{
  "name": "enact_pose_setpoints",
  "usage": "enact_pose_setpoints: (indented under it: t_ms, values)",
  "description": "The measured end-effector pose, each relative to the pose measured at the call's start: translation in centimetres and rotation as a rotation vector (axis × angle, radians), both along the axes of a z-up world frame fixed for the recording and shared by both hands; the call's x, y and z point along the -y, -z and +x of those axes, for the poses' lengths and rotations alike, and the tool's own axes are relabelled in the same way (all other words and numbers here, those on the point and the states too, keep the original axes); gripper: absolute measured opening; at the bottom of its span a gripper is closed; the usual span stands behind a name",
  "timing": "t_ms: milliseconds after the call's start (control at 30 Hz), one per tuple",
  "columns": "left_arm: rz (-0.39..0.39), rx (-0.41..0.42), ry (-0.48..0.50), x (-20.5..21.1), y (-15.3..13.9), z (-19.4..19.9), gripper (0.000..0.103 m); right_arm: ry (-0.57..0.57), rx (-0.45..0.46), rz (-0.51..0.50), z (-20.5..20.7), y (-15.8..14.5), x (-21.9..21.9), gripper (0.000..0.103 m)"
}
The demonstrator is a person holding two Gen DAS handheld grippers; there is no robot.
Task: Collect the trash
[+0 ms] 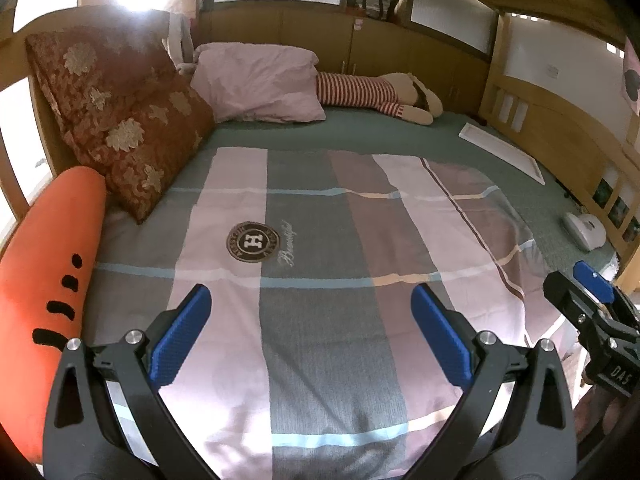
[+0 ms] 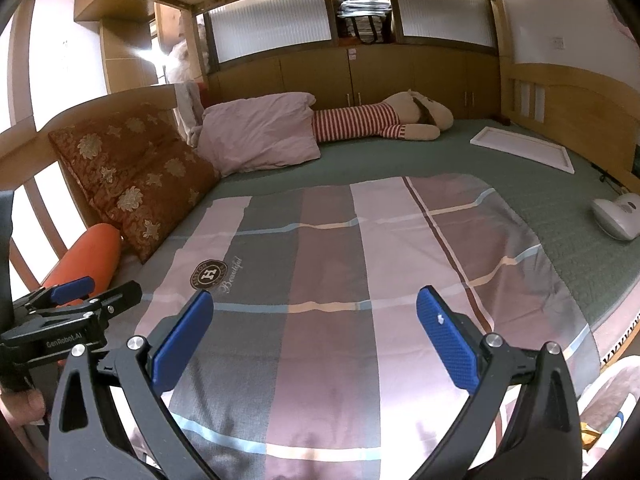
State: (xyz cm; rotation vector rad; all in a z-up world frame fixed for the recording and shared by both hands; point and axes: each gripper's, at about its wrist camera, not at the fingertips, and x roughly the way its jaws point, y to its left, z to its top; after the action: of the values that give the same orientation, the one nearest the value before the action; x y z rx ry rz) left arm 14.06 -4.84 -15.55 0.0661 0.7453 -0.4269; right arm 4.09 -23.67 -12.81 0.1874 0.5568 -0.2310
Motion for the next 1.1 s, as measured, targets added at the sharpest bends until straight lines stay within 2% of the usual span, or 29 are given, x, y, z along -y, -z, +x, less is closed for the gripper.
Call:
enact_pose_setpoints:
  t_ms: [133,300,500,800,967,1100]
  values:
    - [0.014,0.008,0.001,0.2,-0.1,-0.1,0.100,0.002,0.000,0.005,0.0,0.0,0.0,0.099]
    - [-0.004,0.019,-0.003,0.3,-0.5,-0.5,0.100,0.001,-0.001,0.000,0.0,-0.1,0.0,0.099]
    - [-0.021,-0.055,-0.020,0.1,0.0,0.4,0.100,0.002,0.004,-0.001,0.0,-0.1,0.1,0.099]
    - [-0.028,-0.021,-0.016,0.1,-0.6,0.0,0.100,0.000,0.008,-0.003,0.1,-0.2,-0.3,0.099]
    - [-0.062,-0.008,-0.010,0.0,-1.1,-0.2,0.100,0.001,0.014,-0.005,-0.1,-0.4,-0.1,0.099]
    - [-0.054,0.036,-0.017,0.0,-1.7,-0.6,0.100,-0.003,0.018,-0.001,-0.4,-0.6,-0.1,0.099]
